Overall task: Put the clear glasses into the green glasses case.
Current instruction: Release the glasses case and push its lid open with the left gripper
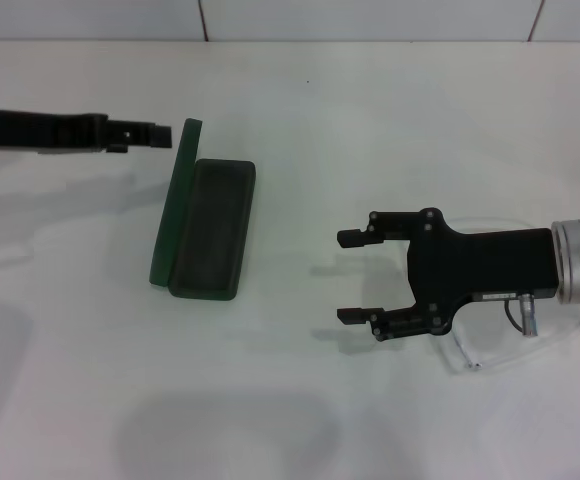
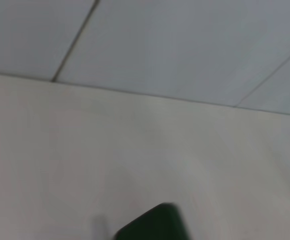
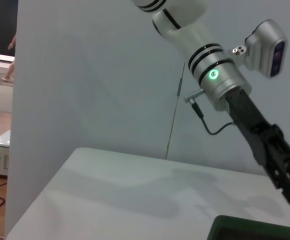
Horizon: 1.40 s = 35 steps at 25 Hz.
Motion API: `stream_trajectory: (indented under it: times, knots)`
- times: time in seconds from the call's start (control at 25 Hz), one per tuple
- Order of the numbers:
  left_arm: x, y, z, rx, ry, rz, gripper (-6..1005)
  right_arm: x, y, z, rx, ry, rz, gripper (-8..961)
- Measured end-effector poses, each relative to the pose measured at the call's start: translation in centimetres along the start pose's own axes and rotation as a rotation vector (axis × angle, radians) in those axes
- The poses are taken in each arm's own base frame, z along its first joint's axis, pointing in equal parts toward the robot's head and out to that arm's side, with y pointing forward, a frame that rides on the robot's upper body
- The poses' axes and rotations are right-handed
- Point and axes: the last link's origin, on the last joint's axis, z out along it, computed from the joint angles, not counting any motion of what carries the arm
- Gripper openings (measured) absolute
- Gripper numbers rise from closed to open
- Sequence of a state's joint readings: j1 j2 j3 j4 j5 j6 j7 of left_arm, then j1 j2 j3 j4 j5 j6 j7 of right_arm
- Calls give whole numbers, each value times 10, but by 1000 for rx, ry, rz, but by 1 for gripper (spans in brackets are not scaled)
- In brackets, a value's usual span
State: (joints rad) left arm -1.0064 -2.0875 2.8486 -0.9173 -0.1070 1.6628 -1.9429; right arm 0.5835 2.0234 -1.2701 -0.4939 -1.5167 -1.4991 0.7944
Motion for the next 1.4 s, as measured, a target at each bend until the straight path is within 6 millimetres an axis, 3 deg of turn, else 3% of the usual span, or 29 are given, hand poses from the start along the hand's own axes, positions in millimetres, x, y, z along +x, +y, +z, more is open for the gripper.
stream_trajectory:
  times: [0.2, 0.4, 0.48, 0.56, 0.68, 0.92, 1.08, 1.24, 1.4]
  knots:
    - [29, 38, -9, -218, 100, 74, 836, 1, 0, 0, 5, 3, 2, 751]
    - [36, 76, -12, -503, 146, 83, 836, 4, 2, -4, 17, 6, 12, 751]
    - [36, 81, -8, -541, 138, 70, 835, 7, 5, -8, 28, 10, 22, 751]
    - [33, 92, 6, -661, 108, 45, 835, 8, 6, -9, 32, 14, 27, 751]
    - [26, 93, 12, -703, 91, 56, 835, 7, 4, -6, 29, 16, 22, 751]
    - [5, 78, 21, -560, 50, 80, 835, 5, -1, -2, 29, 22, 7, 751]
    - [-6, 95, 27, -748, 6, 54, 835, 6, -1, -3, 32, 25, 8, 751]
    - [-12, 112, 27, -963, 80, 83, 834, 11, 3, -8, 42, 34, 22, 751]
    - [-43, 108, 18, -1029, 310, 271, 834, 11, 3, -5, 36, 41, 19, 751]
